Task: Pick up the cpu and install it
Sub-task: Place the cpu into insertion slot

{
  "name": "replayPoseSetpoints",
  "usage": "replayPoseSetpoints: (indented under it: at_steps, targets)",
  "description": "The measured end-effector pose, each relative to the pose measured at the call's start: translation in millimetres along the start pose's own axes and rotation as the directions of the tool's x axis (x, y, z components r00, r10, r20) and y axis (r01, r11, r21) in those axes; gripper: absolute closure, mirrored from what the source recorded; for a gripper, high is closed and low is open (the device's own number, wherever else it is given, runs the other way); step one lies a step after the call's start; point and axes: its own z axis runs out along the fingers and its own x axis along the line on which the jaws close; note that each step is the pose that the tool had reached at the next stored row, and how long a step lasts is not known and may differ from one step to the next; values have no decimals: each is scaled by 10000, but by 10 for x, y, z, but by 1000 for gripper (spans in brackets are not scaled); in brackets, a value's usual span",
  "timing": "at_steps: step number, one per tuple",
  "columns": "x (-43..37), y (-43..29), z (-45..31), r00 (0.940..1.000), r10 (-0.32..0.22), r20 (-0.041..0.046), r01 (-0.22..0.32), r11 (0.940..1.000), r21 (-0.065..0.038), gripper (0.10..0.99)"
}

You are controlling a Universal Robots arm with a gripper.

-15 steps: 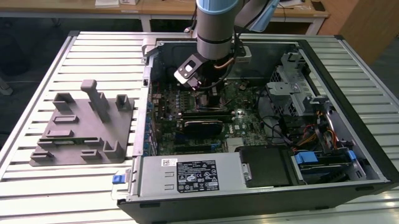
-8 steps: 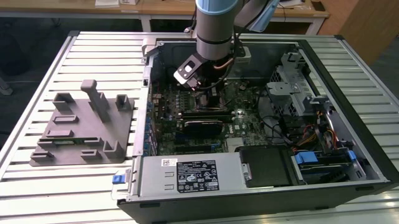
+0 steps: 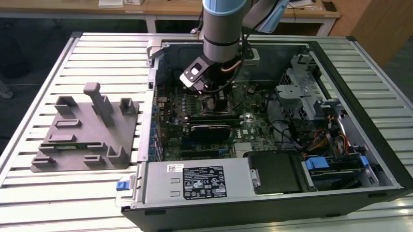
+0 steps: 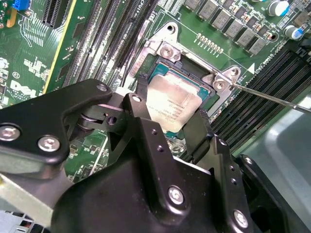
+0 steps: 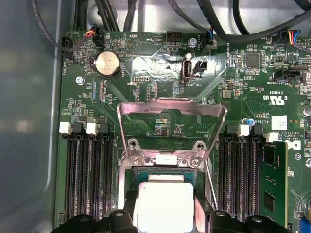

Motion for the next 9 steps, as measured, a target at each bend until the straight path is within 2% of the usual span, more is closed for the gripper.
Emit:
replayPoseSetpoints:
  at_steps: [2,3,9]
  targets:
    - [2,2,6,10000,-1,-14,1,10000,-11,537]
    - [2,1,5,10000,0,-12,0,10000,-8,478]
    - [0,1,-19,10000,0,0,0,10000,0,478]
